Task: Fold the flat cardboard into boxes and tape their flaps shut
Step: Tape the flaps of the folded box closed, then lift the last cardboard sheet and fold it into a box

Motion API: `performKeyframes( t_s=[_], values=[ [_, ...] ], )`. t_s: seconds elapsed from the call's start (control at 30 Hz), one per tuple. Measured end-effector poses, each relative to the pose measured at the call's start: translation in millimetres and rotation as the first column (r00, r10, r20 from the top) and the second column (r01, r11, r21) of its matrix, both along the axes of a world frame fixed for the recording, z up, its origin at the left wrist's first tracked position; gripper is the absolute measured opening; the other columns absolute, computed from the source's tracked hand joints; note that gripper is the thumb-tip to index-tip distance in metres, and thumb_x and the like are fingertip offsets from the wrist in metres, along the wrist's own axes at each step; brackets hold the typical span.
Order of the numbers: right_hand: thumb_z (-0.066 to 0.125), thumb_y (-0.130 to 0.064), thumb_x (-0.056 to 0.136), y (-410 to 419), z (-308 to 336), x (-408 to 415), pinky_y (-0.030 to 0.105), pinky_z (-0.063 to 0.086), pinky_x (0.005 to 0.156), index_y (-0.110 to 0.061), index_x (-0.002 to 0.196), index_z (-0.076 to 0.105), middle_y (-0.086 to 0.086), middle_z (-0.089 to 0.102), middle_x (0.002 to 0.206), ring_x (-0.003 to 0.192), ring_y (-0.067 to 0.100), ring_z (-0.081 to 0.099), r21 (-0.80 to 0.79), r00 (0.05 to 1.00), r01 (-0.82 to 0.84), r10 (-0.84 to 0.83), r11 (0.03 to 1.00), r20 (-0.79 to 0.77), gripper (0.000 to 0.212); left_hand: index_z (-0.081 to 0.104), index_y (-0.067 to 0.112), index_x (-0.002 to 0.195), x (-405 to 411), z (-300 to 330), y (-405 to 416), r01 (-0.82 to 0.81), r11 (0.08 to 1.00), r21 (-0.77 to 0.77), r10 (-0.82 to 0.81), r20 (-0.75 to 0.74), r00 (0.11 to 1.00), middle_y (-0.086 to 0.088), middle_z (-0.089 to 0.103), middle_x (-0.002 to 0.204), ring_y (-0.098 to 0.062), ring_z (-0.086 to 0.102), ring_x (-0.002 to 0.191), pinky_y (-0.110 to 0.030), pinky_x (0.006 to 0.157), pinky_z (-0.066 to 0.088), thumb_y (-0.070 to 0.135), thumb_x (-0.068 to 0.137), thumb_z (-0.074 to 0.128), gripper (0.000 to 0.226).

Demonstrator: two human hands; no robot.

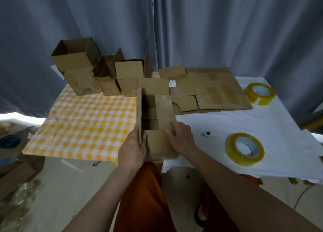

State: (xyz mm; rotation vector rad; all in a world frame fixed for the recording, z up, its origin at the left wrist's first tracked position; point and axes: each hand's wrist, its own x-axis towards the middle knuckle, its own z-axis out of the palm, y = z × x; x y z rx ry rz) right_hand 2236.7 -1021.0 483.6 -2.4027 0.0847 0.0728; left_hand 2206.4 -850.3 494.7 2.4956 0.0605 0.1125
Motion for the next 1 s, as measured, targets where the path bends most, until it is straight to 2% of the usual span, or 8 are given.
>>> performKeyframes(
  t_s=[0.13, 0.27, 0.4, 0.5, 0.6, 0.73, 0.83, 1.0],
  values=[
    [0.044, -0.039, 0.096, 6.8, 6.0, -1.1, 0.042, 0.037, 0.098, -0.019, 0.129, 0.051, 0.003, 0.057, 0.125, 0.116, 0.025, 0.044, -0.028, 1.000, -0.009, 0.010, 1.000, 0.024, 0.039, 0.041, 0.015, 0.143, 0.4, -2.2, 11.5, -0.238, 0.896, -0.374, 0.153, -0.242, 0.958, -0.009, 0.049, 0.142, -0.028, 0.047, 0.127, -0.042, 0.105, 0.042, 0.041, 0.101, 0.040, 0.049],
    [0.041, -0.034, 0.099, 12.3, 19.2, -16.1, 0.026, 0.042, 0.074, -0.023, 0.086, 0.059, -0.006, 0.058, 0.078, 0.075, 0.005, 0.054, 0.113, 0.982, -0.094, 0.073, 0.989, 0.176, 0.025, 0.047, 0.011, 0.136, 7.4, 8.0, 22.8, -0.631, 0.493, -0.599, 0.262, -0.590, 0.764, -0.014, 0.050, 0.137, -0.035, 0.047, 0.125, -0.055, 0.095, 0.046, 0.045, 0.097, 0.049, 0.052],
    [0.040, -0.037, 0.099, 13.0, 20.2, -45.9, 0.014, 0.042, 0.056, -0.026, 0.063, 0.056, -0.006, 0.056, 0.060, 0.057, 0.002, 0.054, 0.227, 0.975, -0.103, 0.053, 0.969, 0.216, 0.040, 0.056, 0.015, 0.114, 7.0, 17.1, 30.6, -0.704, 0.204, -0.680, 0.133, -0.693, 0.708, -0.009, 0.057, 0.116, -0.028, 0.056, 0.094, -0.045, 0.060, 0.049, 0.035, 0.087, 0.066, 0.035],
    [0.046, -0.043, 0.095, 8.5, 18.5, -50.5, 0.021, 0.050, 0.062, -0.011, 0.060, 0.065, -0.002, 0.063, 0.057, 0.053, 0.010, 0.060, 0.276, 0.995, -0.066, 0.043, 0.959, 0.088, 0.051, 0.053, 0.016, 0.131, 3.3, 17.1, 29.7, -0.613, 0.319, -0.723, 0.081, -0.624, 0.777, -0.011, 0.058, 0.117, -0.026, 0.056, 0.097, -0.038, 0.056, 0.052, 0.006, 0.086, 0.063, 0.047],
    [0.055, -0.049, 0.089, 12.4, 19.4, -36.4, 0.031, 0.049, 0.064, -0.012, 0.072, 0.059, 0.001, 0.058, 0.070, 0.062, 0.014, 0.055, 0.045, 0.998, -0.055, 0.056, 0.997, -0.025, 0.042, 0.055, 0.019, 0.133, -2.4, 14.2, 26.5, -0.549, 0.364, -0.752, 0.088, -0.559, 0.824, -0.010, 0.059, 0.107, -0.026, 0.060, 0.088, -0.038, 0.062, 0.056, -0.014, 0.083, 0.052, 0.060],
    [0.073, -0.054, 0.070, 33.6, 24.4, -1.5, 0.038, 0.042, 0.084, -0.014, 0.133, 0.028, 0.008, 0.033, 0.130, 0.118, 0.026, 0.037, -0.134, 0.993, 0.081, -0.091, 0.988, -0.070, 0.087, 0.054, 0.022, 0.134, -9.1, 6.7, 20.8, -0.505, 0.463, -0.728, 0.176, -0.483, 0.858, -0.008, 0.060, 0.124, -0.028, 0.061, 0.108, -0.047, 0.094, 0.052, 0.011, 0.096, 0.055, 0.040],
    [0.078, -0.049, 0.067, 48.7, 23.1, 12.2, 0.054, 0.035, 0.103, -0.019, 0.146, -0.005, 0.010, 0.003, 0.151, 0.137, 0.037, 0.013, -0.145, 0.967, 0.095, -0.126, 0.985, -0.221, 0.119, 0.049, 0.016, 0.139, -14.9, 5.1, 19.6, -0.420, 0.617, -0.666, 0.209, -0.375, 0.903, -0.008, 0.055, 0.136, -0.028, 0.052, 0.124, -0.048, 0.106, 0.042, 0.028, 0.101, 0.045, 0.040],
    [0.070, -0.035, 0.078, 48.5, 11.5, 7.7, 0.042, 0.041, 0.101, -0.014, 0.149, 0.000, 0.020, 0.015, 0.150, 0.129, 0.037, 0.033, -0.016, 0.911, 0.107, -0.104, 0.994, -0.399, 0.102, 0.054, 0.016, 0.131, -23.5, -0.9, 28.2, -0.300, 0.659, -0.690, 0.161, -0.260, 0.952, 0.004, 0.060, 0.118, -0.014, 0.054, 0.108, -0.032, 0.096, 0.042, 0.027, 0.104, 0.038, 0.034]
  ],
)
